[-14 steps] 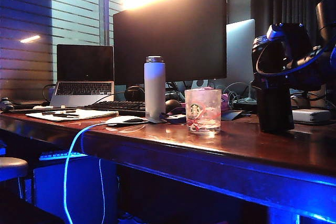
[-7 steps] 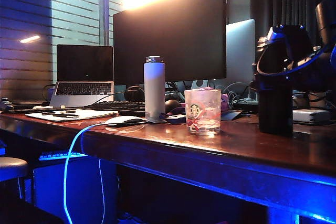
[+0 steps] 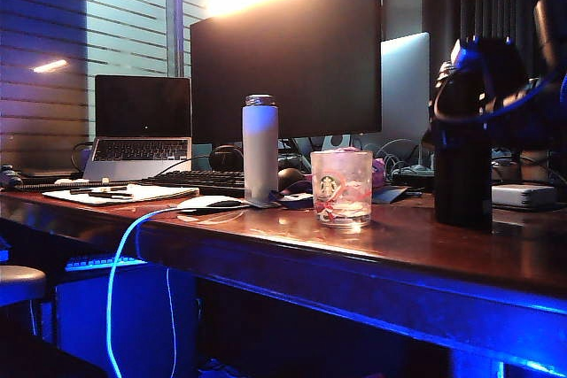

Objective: Pick up the black thermos, pour a little water from inside into the glass cup, then place the black thermos back on the table.

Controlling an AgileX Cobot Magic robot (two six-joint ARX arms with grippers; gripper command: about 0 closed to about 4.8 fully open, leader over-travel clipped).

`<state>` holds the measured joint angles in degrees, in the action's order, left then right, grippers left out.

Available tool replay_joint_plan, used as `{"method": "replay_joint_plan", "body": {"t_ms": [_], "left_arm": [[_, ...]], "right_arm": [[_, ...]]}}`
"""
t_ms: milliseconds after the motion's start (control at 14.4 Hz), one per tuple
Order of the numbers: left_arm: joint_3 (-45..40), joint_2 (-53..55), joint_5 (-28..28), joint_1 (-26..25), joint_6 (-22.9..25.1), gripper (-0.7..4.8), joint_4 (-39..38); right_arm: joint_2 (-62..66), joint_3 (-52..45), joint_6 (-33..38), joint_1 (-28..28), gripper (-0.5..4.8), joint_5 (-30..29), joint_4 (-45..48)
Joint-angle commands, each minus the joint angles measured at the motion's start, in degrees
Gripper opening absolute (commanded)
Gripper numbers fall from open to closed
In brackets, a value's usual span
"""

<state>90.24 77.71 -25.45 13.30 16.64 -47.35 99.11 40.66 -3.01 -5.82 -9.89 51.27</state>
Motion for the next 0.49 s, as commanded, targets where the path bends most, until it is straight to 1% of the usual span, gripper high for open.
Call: {"method": "replay_joint_plan", "body": {"t_ms": [69,208,486], "left_arm": [[0.17,-0.15,-0.26,0.07,-0.15,-0.02,0.72],[0.17,-0.13,-0.26,0.07,-0.15,-0.02,0.74],[0.17,-0.13,-0.24,0.07,-0.15,-0.02,0.72]], "right_arm": [[-3.74,-0.55,-0.02,0.02,4.79,-1.01,-3.30],[-7.23,-4.55,-0.02,0.09,4.79,-0.50,-1.20],[-19.17,-13.40,-0.02,0.13,4.79,-0.22,-1.60]]}}
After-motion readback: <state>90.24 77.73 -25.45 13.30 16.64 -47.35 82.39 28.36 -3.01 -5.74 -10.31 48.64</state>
